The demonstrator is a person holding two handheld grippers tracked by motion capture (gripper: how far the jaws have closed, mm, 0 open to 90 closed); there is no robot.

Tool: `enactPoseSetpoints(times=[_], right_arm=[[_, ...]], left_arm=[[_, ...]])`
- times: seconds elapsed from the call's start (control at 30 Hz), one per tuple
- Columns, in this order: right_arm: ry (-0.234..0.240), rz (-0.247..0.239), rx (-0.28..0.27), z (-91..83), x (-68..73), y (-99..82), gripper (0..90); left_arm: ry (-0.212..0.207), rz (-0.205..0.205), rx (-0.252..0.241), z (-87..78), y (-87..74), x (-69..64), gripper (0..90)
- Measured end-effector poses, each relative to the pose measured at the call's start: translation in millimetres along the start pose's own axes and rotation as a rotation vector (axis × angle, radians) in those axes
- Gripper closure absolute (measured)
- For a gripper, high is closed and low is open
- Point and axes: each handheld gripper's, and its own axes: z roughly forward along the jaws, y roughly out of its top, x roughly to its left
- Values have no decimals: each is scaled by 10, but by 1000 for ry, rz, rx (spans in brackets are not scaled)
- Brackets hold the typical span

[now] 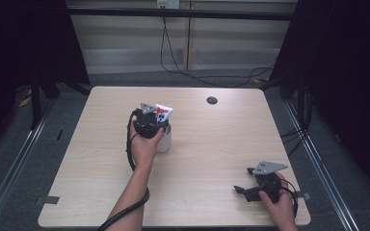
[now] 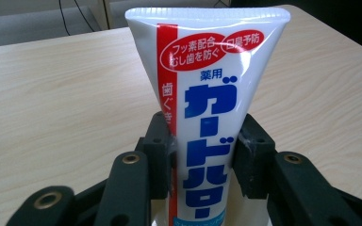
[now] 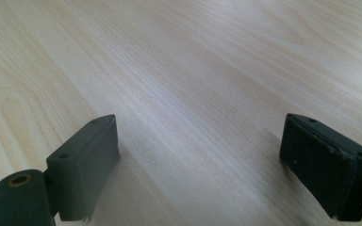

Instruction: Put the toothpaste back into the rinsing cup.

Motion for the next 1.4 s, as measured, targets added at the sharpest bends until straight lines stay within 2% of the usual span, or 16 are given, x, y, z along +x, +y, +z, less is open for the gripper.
enactPoseSetpoints(times=[0.5, 0.57, 0.8, 1.0, 1.3, 1.37, 1.4], right_arm=[[-1, 0, -1, 0, 0, 0, 117], [-1, 0, 0, 0, 1, 0, 117], [0, 0, 0, 0, 0, 0, 117], [-1, 0, -1, 1, 0, 0, 117], [0, 0, 0, 0, 0, 0, 117], [0, 0, 0, 0, 0, 0, 117], [0, 0, 0, 0, 0, 0, 117]], left_arm=[[7, 6, 15, -11, -64, 4, 626], [9, -3, 12, -4, -74, -1, 626], [4, 15, 17, -7, -59, -26, 623], [5, 7, 27, 2, -82, -19, 618], [6, 21, 39, -19, -69, -6, 577], [1, 22, 33, -24, -63, 0, 548], [-6, 7, 19, -33, -55, 0, 529]])
